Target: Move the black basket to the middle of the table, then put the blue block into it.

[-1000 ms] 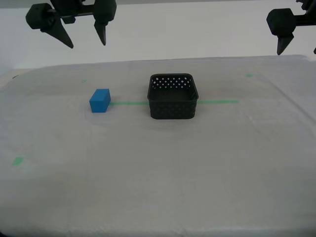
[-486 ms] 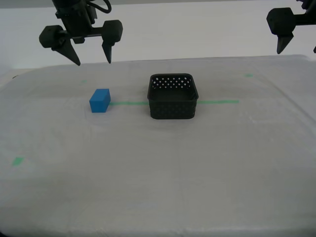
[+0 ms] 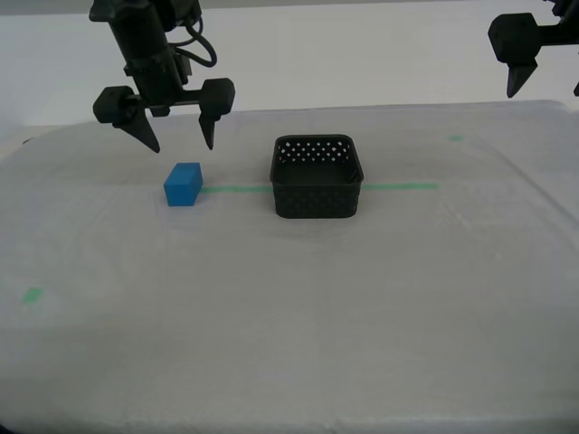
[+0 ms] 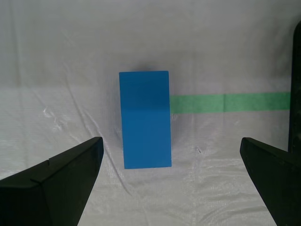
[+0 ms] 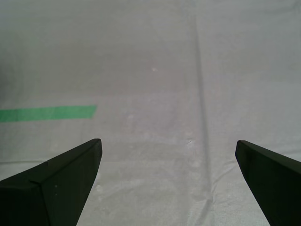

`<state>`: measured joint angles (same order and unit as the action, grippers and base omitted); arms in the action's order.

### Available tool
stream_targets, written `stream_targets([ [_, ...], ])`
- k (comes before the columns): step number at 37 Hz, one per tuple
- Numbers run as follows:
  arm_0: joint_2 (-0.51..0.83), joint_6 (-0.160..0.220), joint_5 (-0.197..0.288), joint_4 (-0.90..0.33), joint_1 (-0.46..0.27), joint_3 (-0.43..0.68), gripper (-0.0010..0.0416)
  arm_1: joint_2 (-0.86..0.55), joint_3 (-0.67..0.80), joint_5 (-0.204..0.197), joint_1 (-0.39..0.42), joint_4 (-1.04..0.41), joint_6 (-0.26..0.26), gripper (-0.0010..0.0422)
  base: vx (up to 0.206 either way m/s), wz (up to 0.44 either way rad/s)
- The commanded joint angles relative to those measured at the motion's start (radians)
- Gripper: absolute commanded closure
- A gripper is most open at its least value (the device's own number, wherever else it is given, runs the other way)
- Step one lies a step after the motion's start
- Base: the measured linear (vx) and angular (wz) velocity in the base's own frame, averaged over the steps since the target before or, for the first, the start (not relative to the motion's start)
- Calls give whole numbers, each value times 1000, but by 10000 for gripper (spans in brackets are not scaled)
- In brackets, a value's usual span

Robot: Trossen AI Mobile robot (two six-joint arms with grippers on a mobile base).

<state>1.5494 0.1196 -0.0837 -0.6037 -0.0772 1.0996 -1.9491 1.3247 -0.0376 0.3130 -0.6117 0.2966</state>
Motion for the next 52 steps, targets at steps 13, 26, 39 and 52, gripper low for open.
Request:
stream_targets([
  [13, 0, 0, -3, 5, -1, 1, 7, -10, -82, -5, -34, 119, 1, 11, 0, 0],
  [26, 0, 0, -3, 5, -1, 1, 7, -27, -127, 0, -44, 227, 1, 11, 0, 0],
  [39, -1, 0, -3, 6, -1, 1, 7, -94, -118, 9, -45, 280, -8, 11, 0, 0],
  [52, 0, 0, -3, 6, -1, 0, 7, -140, -95, -3, -46, 303, -38, 11, 0, 0],
])
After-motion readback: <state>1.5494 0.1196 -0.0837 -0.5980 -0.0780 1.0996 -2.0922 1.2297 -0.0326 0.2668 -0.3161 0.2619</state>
